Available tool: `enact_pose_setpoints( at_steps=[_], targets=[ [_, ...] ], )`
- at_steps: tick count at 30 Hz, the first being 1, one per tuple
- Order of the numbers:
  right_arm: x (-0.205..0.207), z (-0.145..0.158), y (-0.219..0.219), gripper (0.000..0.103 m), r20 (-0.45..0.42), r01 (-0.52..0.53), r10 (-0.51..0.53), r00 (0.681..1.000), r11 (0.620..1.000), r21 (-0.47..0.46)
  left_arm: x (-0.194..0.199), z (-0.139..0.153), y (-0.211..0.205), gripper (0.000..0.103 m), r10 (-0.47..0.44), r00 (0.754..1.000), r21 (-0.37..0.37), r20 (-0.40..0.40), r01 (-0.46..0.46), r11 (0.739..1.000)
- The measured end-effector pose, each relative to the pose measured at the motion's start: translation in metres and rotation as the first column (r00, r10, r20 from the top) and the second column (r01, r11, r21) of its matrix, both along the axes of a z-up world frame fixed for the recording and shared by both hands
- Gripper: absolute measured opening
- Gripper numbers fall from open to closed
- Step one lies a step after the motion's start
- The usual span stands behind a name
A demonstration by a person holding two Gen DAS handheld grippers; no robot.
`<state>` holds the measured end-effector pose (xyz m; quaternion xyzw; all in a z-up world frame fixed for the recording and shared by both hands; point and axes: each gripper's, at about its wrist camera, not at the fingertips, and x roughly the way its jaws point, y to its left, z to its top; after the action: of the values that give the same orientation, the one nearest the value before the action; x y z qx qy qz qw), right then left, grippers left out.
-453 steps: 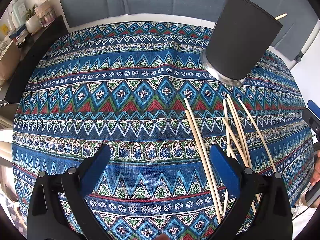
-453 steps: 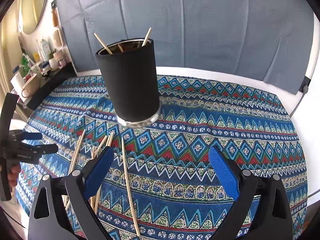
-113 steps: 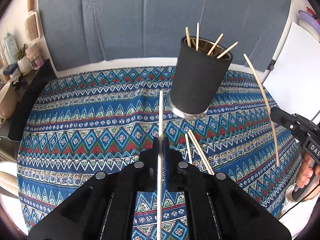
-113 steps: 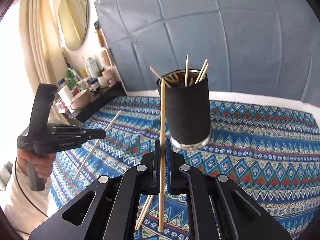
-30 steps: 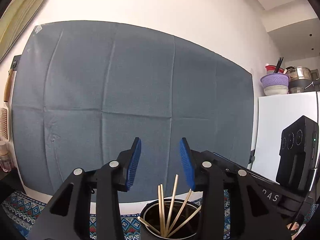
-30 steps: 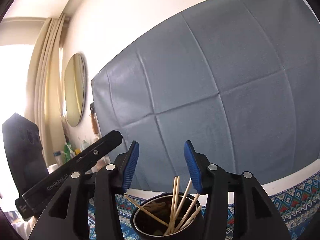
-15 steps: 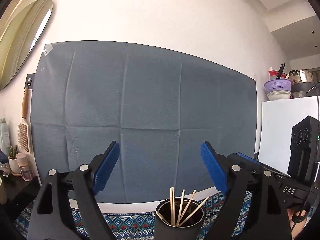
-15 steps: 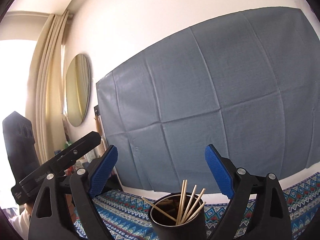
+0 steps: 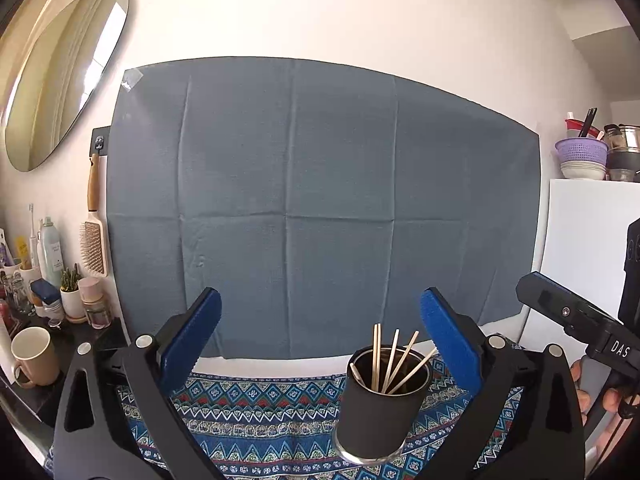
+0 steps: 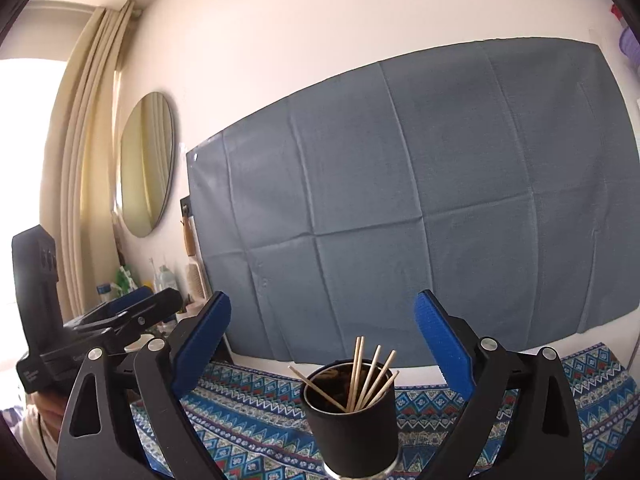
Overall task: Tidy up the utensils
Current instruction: 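Withdraw both open grippers from the black cup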
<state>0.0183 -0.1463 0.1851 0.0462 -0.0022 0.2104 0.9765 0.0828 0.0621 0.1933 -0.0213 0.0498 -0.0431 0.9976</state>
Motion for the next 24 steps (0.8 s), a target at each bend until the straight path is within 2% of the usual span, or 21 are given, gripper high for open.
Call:
enact_pose_setpoints(
  at_steps=[8, 11, 15, 19, 24],
  targets=[
    [-0.010, -0.014, 0.004, 0.091, -0.069, 0.045, -0.051, 0.996, 0.995, -0.086, -0.009, -0.013, 0.019, 0.097, 0.048, 0.992, -0.035, -0.117, -0.053, 0.998],
    [-0.012, -0.023, 0.006, 0.092, -0.100, 0.063, -0.075, 0.992, 0.991, -0.121, -0.009, -0.020, 0.024, 0.097, 0.100, 0.984, -0.023, -0.150, -0.104, 0.994],
    [-0.011, -0.035, 0.009, 0.092, -0.139, 0.074, -0.098, 0.985, 0.983, -0.169, -0.009, -0.031, 0.028, 0.097, 0.124, 0.969, -0.004, -0.213, -0.128, 0.992],
    [-0.008, -0.048, 0.012, 0.092, -0.197, 0.064, -0.105, 0.975, 0.978, -0.200, -0.008, -0.045, 0.027, 0.097, 0.154, 0.946, 0.038, -0.286, -0.150, 0.988],
    [-0.003, -0.071, 0.017, 0.092, -0.257, 0.062, -0.132, 0.957, 0.962, -0.265, -0.003, -0.070, 0.028, 0.097, 0.096, 0.884, 0.008, -0.458, -0.104, 0.995]
  ],
)
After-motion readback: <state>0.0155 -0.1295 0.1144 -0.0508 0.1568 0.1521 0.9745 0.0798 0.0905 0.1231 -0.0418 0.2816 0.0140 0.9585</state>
